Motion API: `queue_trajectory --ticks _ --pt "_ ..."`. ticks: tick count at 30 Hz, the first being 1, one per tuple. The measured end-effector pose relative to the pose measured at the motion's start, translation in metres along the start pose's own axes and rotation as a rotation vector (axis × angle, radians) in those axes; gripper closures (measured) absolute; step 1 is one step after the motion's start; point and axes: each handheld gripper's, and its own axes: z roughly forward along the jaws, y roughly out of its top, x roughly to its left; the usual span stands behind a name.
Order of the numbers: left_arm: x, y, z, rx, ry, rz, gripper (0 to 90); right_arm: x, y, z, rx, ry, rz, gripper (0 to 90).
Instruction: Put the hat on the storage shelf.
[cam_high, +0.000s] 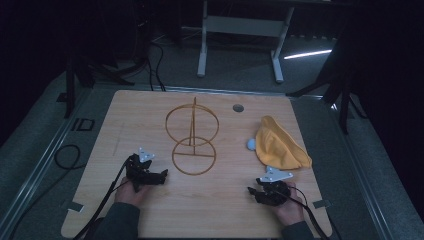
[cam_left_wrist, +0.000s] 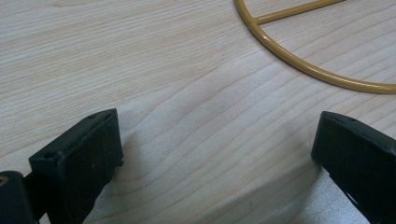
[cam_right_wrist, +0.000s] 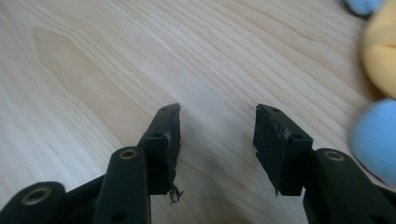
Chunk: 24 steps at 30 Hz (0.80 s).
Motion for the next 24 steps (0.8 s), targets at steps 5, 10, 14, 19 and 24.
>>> queue_trajectory --ticks 5,10,14,19,24 --pt "0.0 0.0 0.0 0.0 0.0 0.0 1.9 -0.01 -0.005 -0.009 -0.032 -0.049 0.052 51.3" --pt "0.0 0.0 0.0 0.0 0.0 0.0 1.9 -0.027 -0.012 -0.019 -0.068 -0.095 0.134 50.1" --pt "0.0 0.0 0.0 0.0 0.0 0.0 1.9 -0.038 -0.018 -0.023 -0.071 -0.146 0.164 48.5" --pt "0.0 0.0 0.0 0.0 0.0 0.0 1.9 -0.047 -0.022 -0.023 -0.074 -0.178 0.204 47.3" --pt "0.0 0.0 0.0 0.0 0.0 0.0 1.9 -0.057 -0.023 -0.018 -0.065 -0.183 0.26 46.0"
